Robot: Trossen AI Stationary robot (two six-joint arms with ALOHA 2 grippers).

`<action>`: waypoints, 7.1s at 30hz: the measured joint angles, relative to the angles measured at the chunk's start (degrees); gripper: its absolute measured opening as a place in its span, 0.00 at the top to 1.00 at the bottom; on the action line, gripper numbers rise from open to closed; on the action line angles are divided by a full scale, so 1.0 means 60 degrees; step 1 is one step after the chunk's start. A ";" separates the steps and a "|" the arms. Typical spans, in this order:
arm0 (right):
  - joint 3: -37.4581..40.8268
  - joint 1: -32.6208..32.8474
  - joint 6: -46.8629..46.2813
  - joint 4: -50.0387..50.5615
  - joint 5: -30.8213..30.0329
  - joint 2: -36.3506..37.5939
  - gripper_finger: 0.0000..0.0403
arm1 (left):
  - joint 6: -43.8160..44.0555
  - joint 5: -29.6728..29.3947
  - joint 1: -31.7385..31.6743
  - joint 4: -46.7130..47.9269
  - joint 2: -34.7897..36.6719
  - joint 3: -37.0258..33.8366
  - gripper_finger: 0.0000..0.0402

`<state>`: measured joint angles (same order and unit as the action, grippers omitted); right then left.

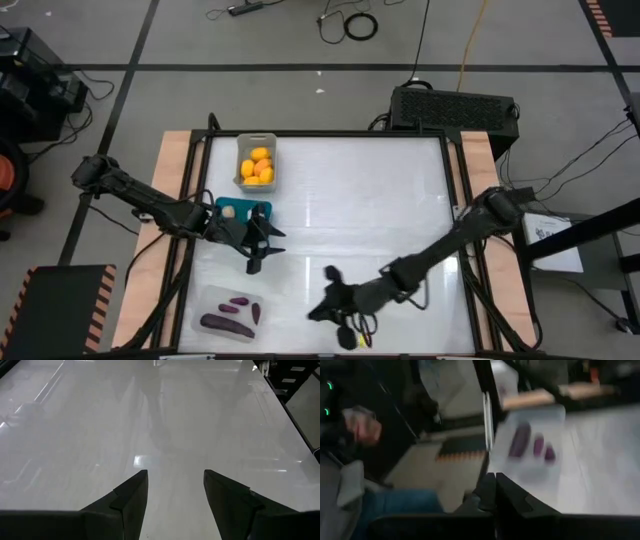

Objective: Sort produce into baskets
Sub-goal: Put the purple eggplant into the transparent bin, then return to Home Position

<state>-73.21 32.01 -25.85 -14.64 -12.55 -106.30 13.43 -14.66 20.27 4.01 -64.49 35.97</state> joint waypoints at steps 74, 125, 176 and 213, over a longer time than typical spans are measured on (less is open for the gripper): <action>-0.3912 -0.3088 0.5539 0.9704 0.1390 0.1426 0.69 | -0.3630 0.1484 -0.2542 -0.1000 0.1059 0.0000 0.50; 1.2065 -0.5469 0.2689 -0.0308 0.0609 1.2696 0.69 | -0.0776 0.0502 -0.3173 0.0175 0.8615 -0.4382 0.50; 1.2065 -0.5469 0.3243 0.1051 0.0850 1.2688 0.69 | 0.0196 -0.1788 -0.3173 0.0200 0.8612 -0.4379 0.50; 1.2065 -0.5469 0.3246 0.1054 0.0851 1.2685 0.69 | 0.0193 -0.1779 -0.3173 0.0199 0.8612 -0.4374 0.50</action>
<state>-0.82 -0.80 -6.37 -8.32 -7.44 -30.20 14.59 -25.33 1.23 5.21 -12.82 9.72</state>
